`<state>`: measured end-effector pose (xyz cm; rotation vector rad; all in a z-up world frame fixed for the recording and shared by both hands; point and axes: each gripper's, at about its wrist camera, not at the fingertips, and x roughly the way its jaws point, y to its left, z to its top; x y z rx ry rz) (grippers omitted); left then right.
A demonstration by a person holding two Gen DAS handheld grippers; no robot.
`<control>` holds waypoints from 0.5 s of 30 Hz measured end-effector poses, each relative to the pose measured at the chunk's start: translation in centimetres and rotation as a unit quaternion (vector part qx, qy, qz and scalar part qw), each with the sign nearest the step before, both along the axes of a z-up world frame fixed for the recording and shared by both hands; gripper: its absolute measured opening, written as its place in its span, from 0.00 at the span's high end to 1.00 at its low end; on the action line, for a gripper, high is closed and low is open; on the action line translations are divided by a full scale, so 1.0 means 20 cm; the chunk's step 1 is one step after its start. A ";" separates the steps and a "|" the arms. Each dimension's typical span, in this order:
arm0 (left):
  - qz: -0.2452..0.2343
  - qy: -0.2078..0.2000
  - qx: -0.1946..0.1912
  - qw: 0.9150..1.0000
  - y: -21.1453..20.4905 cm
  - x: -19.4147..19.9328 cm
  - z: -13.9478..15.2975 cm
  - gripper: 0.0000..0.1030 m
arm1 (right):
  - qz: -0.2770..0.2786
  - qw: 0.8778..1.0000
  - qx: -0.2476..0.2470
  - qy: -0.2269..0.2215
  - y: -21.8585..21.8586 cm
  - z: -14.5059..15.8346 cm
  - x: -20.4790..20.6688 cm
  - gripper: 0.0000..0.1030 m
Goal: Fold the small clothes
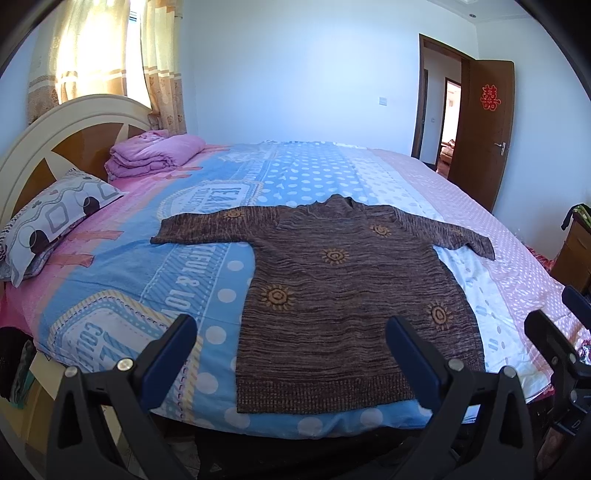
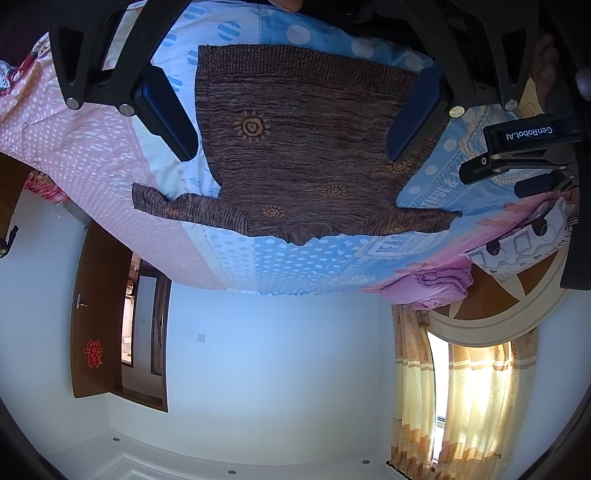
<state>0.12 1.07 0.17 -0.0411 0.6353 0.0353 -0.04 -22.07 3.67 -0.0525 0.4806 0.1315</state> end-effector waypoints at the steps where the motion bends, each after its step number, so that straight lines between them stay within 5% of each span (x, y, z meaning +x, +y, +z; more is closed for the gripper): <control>1: 0.000 0.000 0.000 1.000 0.00 0.00 0.00 0.00 | 0.000 1.000 0.000 0.001 0.00 0.00 0.00 0.01; 15: 0.001 0.004 0.000 1.000 0.00 0.00 0.00 0.00 | 0.002 1.000 0.000 0.006 0.02 -0.01 0.00 0.01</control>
